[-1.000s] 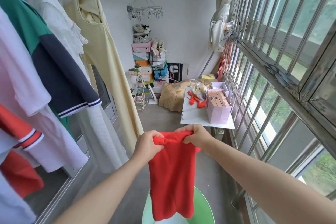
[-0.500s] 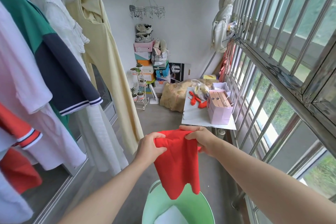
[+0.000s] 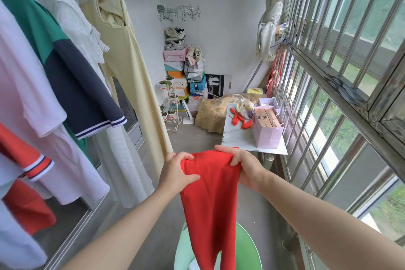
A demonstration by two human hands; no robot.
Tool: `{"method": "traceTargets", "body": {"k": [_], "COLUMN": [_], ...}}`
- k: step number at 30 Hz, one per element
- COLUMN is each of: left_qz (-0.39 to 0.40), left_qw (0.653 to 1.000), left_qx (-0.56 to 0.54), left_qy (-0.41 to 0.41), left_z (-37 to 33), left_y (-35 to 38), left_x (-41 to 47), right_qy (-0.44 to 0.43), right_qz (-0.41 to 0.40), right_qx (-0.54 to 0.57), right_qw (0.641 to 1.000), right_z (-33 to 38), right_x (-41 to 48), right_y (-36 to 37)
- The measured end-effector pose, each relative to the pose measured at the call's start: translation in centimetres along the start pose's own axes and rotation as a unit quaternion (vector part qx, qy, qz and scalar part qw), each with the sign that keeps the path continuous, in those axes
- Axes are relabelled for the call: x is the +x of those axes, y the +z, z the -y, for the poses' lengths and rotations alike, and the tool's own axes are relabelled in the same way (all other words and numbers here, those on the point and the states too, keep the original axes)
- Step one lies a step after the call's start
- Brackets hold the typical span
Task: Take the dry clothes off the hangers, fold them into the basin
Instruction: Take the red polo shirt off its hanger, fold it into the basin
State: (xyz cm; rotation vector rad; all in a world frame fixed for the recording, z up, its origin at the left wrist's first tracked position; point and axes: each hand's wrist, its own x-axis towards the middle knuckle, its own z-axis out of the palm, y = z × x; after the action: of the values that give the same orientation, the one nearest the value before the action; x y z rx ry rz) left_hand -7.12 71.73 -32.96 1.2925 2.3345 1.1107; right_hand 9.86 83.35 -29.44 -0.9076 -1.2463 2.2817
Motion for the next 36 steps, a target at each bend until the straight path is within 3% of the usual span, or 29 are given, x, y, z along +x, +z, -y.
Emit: {"method": "traceTargets", "body": {"k": [3,5,7,10,13,15,18,20,22,27,28,29,32,33,36], "left_qz": [-0.072,-0.073,-0.023,0.044,0.102,0.13,0.155,0.167,0.184,0.231,0.239,0.244,0.245,0.247,0.268], "left_qw": [0.984,0.959,0.946,0.958,0.941,0.928,0.911,0.905,0.909,0.922,0.922,0.923,0.941,0.95,0.961], "left_qx": [0.152,0.236,0.274,0.26,0.291,0.313,0.344,0.349,0.327,0.266,0.261,0.254,0.191,0.147,0.024], "left_qy": [0.051,0.137,0.171,0.116,0.14,0.155,0.168,0.177,0.181,0.159,0.156,0.154,0.138,0.124,0.068], "left_z": [-0.4,-0.9,-1.5,-2.4,-3.1,-3.9,-4.9,-5.4,-5.5,-5.2,-5.1,-5.1,-5.0,-5.0,-5.6], "left_y": [-0.2,0.0,-0.1,-0.9,-1.9,-2.6,-3.0,-3.2,-3.5,-4.3,-4.5,-4.8,-5.9,-6.3,-7.2], "left_x": [-0.3,-0.2,0.0,0.8,1.9,2.5,3.0,3.1,3.1,3.7,3.9,3.9,4.3,4.4,4.1], "right_qy": [-0.003,-0.009,-0.008,-0.022,-0.06,-0.094,-0.133,-0.154,-0.162,-0.203,-0.206,-0.208,-0.155,-0.115,-0.024], "right_qz": [0.018,0.031,0.04,0.054,0.059,0.048,0.011,-0.008,-0.031,-0.063,-0.054,-0.037,0.044,0.052,0.059], "right_qx": [-0.008,-0.012,-0.024,-0.079,-0.185,-0.329,-0.559,-0.65,-0.676,-0.675,-0.668,-0.635,-0.353,-0.261,-0.16], "right_qw": [1.0,0.999,0.999,0.995,0.979,0.938,0.818,0.744,0.718,0.707,0.713,0.743,0.922,0.957,0.985], "right_z": [0.2,0.4,0.7,0.7,1.0,1.4,1.7,1.7,1.6,1.7,1.8,1.8,1.7,1.4,0.1], "right_x": [0.0,0.1,0.0,-0.3,-0.5,-0.5,-0.4,-0.2,0.0,0.7,0.9,1.2,0.8,0.6,0.5], "right_y": [0.7,0.9,0.9,0.6,-0.4,-1.1,-1.4,-1.2,-1.2,-1.5,-1.6,-1.9,-2.6,-2.7,-2.6]}}
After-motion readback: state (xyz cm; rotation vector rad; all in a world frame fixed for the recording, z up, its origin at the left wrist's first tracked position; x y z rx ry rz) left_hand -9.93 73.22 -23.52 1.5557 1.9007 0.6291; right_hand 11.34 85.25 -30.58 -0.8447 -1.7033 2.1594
